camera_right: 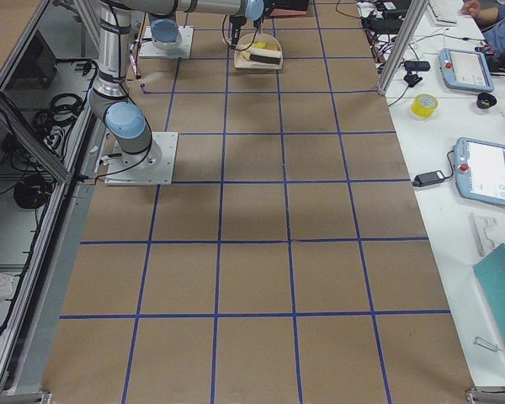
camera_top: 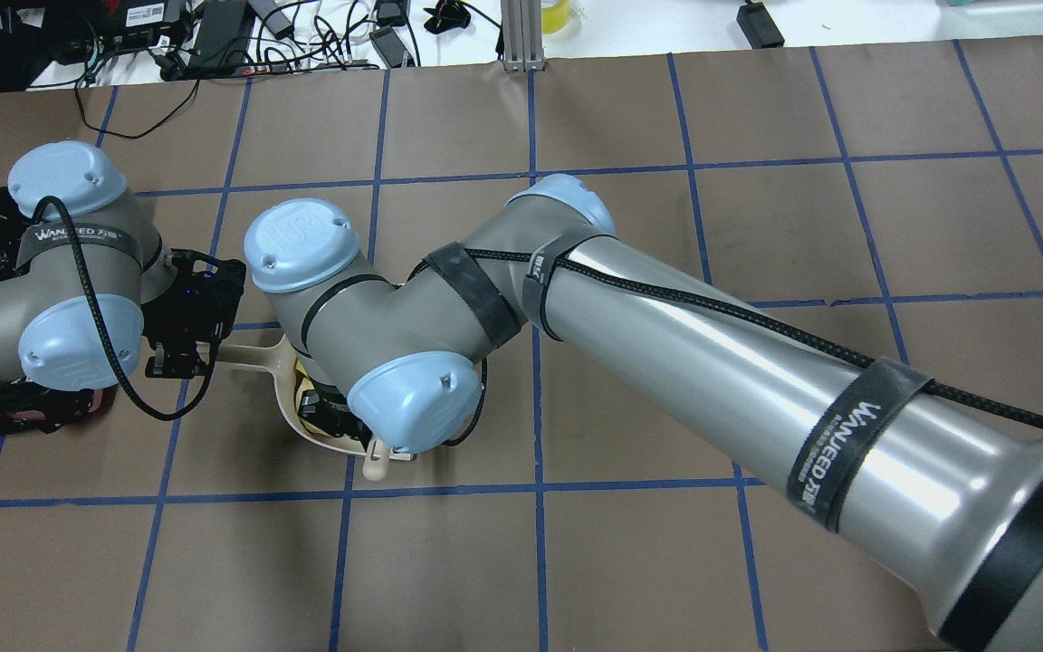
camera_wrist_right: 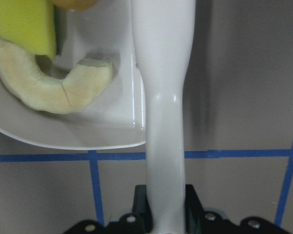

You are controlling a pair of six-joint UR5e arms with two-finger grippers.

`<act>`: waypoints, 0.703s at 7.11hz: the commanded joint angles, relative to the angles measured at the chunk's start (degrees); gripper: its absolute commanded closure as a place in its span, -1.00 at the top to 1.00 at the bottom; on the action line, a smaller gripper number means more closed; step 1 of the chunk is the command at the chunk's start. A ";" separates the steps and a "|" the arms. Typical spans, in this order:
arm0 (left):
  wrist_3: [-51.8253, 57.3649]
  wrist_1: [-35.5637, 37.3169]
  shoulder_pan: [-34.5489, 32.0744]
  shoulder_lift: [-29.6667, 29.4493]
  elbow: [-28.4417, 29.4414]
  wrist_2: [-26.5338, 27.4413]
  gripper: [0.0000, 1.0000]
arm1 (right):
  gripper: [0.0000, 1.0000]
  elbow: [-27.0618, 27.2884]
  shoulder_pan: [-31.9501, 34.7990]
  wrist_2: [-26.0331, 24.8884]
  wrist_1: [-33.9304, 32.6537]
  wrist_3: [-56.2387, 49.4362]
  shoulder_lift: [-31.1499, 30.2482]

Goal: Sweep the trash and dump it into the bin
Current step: 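Sweep the yellow potato into the dustpan with the brush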

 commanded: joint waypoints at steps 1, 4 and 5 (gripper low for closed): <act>0.17 0.39 0.74 -0.59 0.36 -1.91 -1.00 | -1.00 0.83 -4.52 -3.14 3.25 -4.23 -3.07; 1.92 -0.92 11.18 -0.07 0.80 -10.86 -1.00 | -1.00 1.98 -17.68 -7.80 8.41 -13.97 -9.83; 1.93 -5.36 14.51 0.20 3.76 -11.14 -1.00 | -1.00 2.33 -23.82 -12.25 8.79 -17.75 -10.19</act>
